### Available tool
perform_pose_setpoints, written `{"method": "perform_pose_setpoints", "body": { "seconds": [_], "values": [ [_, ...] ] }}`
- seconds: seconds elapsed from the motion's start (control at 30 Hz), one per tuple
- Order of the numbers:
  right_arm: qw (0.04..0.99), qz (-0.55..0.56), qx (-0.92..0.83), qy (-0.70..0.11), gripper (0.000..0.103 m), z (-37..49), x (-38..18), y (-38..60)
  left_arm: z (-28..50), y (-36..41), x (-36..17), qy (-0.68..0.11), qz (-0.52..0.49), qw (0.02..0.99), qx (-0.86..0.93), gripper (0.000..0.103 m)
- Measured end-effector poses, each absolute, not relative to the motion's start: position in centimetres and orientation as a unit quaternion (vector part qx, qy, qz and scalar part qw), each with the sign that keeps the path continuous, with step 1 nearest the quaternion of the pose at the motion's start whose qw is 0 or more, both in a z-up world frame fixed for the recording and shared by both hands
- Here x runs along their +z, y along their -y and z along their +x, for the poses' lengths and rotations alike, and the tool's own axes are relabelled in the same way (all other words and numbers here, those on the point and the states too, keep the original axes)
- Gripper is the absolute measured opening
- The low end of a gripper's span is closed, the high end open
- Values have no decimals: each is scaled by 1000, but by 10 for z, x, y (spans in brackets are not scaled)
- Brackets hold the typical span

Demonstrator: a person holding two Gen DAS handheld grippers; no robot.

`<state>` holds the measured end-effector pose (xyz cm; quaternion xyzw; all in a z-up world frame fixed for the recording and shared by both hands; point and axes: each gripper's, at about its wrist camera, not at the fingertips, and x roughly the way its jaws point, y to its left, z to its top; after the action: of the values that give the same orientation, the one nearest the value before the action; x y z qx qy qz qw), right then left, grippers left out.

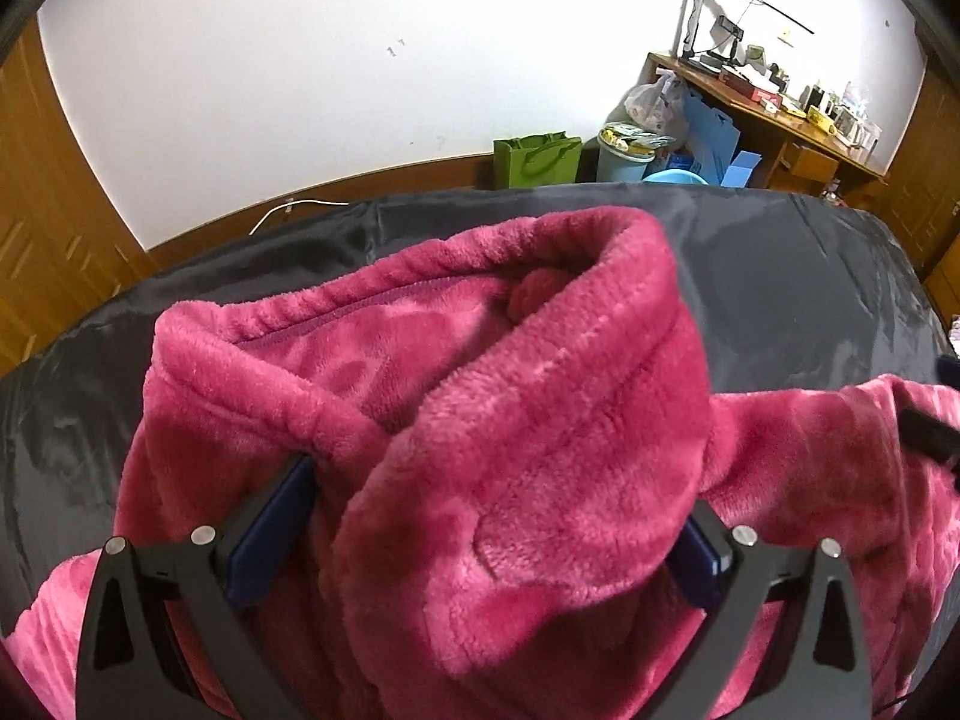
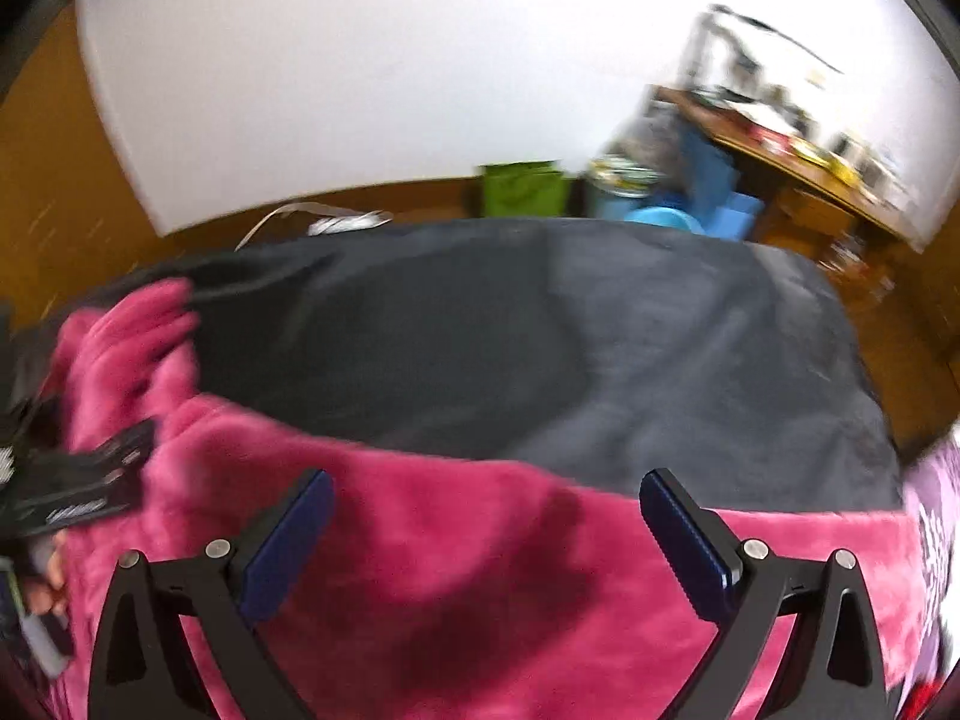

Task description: Fold clothes

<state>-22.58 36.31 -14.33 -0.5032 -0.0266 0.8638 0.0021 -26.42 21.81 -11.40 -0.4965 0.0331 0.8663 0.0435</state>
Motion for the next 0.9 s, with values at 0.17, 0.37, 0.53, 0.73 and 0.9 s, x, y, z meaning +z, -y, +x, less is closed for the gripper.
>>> {"method": "perform_pose_setpoints", "body": {
  "seconds": [0.17,0.37,0.53,0.73,0.9],
  "values": [
    [20,-537,842,49,103,-250,-176,-355,-269,-215,-112,-22,-503,68,861,103],
    [22,-536,842,51,103,-247,-166,-347,-259,-176,-80,90,-512,98,848,103],
    [-36,-500,865,20,103,-221,-134,-316,-241,-134,-50,124,-485,76,862,103],
    [-136,-493,858,35,103,-214,-131,-251,-209,-99,-52,129,-484,38,865,103],
    [-141,-505,850,57,103,-231,-144,-207,-198,-96,-81,97,-504,11,858,103]
  ]
}}
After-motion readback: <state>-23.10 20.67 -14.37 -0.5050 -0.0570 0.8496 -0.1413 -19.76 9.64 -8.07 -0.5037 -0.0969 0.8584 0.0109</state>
